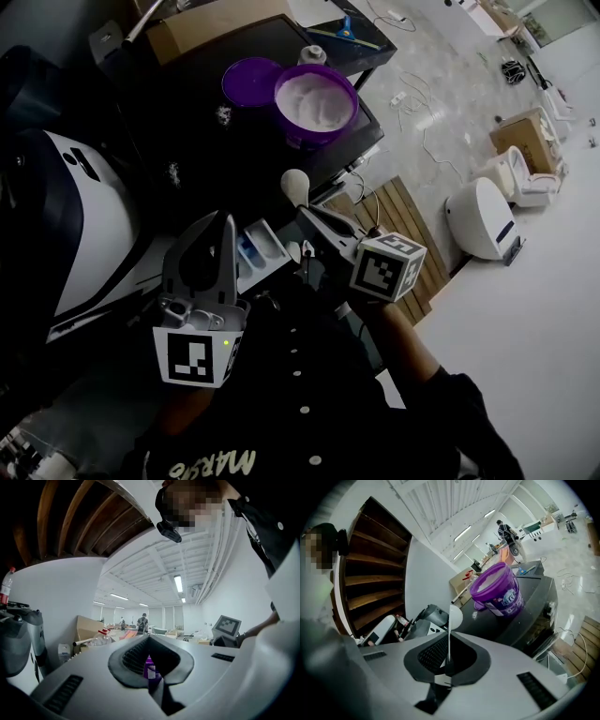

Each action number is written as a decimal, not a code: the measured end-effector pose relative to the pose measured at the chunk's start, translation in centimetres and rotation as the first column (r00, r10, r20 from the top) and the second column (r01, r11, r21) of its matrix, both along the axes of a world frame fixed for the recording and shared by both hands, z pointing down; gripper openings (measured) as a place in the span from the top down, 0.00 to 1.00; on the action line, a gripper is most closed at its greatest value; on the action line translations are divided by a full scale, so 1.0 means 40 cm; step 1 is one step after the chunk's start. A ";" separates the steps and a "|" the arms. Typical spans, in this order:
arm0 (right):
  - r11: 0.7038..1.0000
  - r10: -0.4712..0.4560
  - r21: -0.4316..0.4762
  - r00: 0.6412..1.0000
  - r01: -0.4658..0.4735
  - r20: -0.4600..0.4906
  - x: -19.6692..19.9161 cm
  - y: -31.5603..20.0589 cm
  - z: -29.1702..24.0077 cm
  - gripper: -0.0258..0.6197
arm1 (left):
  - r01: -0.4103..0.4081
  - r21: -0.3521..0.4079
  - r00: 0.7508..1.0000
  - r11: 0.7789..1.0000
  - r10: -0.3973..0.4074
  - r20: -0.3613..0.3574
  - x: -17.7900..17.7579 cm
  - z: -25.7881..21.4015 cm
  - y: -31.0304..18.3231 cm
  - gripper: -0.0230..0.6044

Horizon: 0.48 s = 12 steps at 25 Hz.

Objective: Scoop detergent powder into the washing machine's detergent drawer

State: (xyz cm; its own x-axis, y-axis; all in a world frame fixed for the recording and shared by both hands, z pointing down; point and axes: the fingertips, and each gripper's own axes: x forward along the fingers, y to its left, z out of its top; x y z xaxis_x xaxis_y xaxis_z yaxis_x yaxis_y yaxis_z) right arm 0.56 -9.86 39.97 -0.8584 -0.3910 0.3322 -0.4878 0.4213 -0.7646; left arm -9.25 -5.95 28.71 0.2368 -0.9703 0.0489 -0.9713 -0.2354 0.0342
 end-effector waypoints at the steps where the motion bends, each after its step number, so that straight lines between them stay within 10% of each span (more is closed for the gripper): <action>1: 1.000 -0.002 -0.016 1.000 0.002 -0.006 -0.002 0.019 0.019 0.91 | -0.002 -0.020 1.000 1.000 0.001 -0.007 -0.001 0.012 0.012 0.94; 12: 0.986 -0.082 -0.153 0.986 0.060 -0.143 -0.032 0.188 0.272 0.91 | -0.025 -0.110 0.999 0.994 0.022 -0.025 -0.026 0.142 0.110 0.94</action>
